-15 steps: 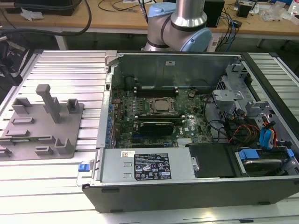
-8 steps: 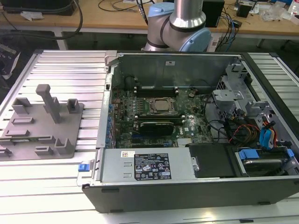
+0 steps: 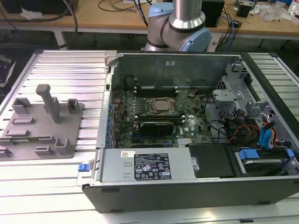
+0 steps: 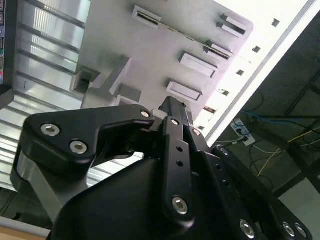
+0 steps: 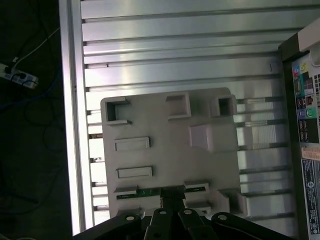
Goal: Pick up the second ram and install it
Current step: 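Reach for the second ram, then pick up the second ram and move it above second insertion slot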
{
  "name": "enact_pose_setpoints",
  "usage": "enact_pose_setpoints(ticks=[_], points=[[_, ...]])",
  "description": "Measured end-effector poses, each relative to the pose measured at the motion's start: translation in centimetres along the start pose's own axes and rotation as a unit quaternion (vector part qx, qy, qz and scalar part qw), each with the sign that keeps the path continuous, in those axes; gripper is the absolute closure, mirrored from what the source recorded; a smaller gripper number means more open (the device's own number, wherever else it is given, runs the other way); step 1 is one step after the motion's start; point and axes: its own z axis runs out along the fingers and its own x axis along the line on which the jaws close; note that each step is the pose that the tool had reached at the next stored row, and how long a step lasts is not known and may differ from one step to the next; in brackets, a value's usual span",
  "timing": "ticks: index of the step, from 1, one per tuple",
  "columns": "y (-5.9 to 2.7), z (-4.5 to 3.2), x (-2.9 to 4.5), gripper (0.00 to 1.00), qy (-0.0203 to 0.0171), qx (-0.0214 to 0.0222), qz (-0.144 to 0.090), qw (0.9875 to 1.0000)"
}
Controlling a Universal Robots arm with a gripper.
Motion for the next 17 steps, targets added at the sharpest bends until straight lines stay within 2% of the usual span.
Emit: enact_pose_setpoints(ticks=[6,17], points=[[-0.72,0.95,-0.02,0.92,0.0051,0.0004,0.0,1.0],[-0.73,1.01,-0.03,0.92,0.005,0.0004,0.0,1.0]])
